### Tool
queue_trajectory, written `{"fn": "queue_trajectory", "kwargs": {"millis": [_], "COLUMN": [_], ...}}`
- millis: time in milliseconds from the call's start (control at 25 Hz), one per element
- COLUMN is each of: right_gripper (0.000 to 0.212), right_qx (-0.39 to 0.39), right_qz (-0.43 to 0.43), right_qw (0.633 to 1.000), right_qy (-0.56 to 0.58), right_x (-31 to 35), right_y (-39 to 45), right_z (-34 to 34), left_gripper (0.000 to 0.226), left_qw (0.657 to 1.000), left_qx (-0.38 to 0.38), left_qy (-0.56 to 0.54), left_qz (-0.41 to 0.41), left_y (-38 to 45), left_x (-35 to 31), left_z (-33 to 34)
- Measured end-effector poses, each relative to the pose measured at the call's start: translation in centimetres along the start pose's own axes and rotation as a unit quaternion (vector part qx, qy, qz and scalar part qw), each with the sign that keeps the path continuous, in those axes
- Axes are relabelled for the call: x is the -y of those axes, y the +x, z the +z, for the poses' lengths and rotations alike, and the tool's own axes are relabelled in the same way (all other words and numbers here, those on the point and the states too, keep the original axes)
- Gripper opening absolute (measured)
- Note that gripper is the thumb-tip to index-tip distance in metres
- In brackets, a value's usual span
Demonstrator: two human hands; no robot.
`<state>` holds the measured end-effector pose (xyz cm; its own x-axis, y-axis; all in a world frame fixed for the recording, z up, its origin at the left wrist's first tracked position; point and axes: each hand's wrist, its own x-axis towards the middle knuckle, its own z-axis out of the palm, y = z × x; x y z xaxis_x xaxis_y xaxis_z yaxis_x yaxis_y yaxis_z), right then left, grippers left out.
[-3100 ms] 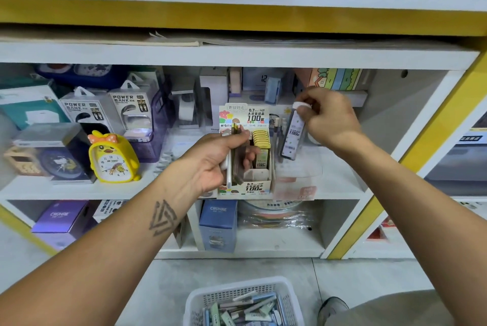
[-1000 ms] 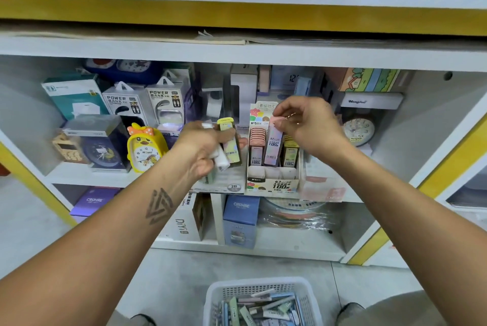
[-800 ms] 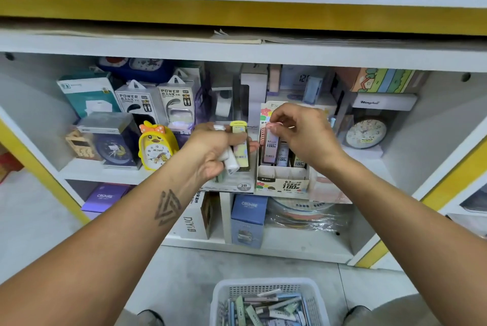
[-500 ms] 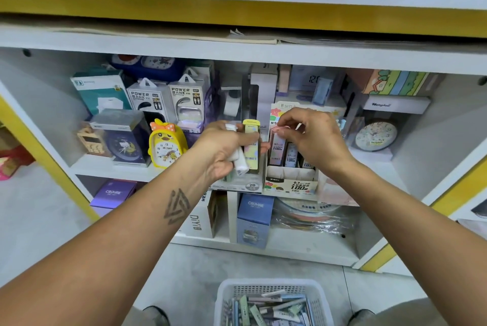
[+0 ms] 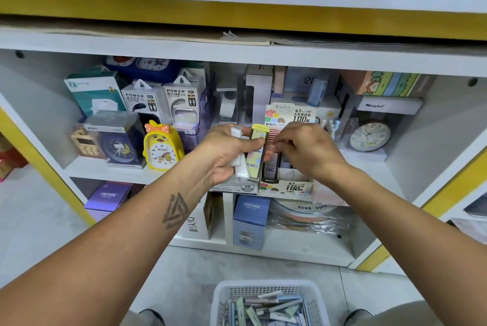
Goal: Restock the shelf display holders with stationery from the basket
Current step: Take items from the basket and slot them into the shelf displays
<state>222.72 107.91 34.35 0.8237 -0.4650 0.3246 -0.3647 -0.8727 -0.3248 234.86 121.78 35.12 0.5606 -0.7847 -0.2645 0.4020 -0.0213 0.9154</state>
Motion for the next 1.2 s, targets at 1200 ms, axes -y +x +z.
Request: {"fn": "queue_trajectory", "kwargs": {"millis": [1200], "right_gripper": [0.012], "right_qx": [0.068], "right_qz": [-0.005], "right_qw": [0.998], "right_qy": [0.009], "right_x": [-4.8], "right_y": [-2.3], "right_z": [-3.9], "left_gripper": [0.044], "left_qw": [0.987], "left_qx": [0.098], "left_qy": [-0.103], "left_qz": [-0.071], "left_y": [0.9], "left_x": [1.0], "left_z": [4.6]}}
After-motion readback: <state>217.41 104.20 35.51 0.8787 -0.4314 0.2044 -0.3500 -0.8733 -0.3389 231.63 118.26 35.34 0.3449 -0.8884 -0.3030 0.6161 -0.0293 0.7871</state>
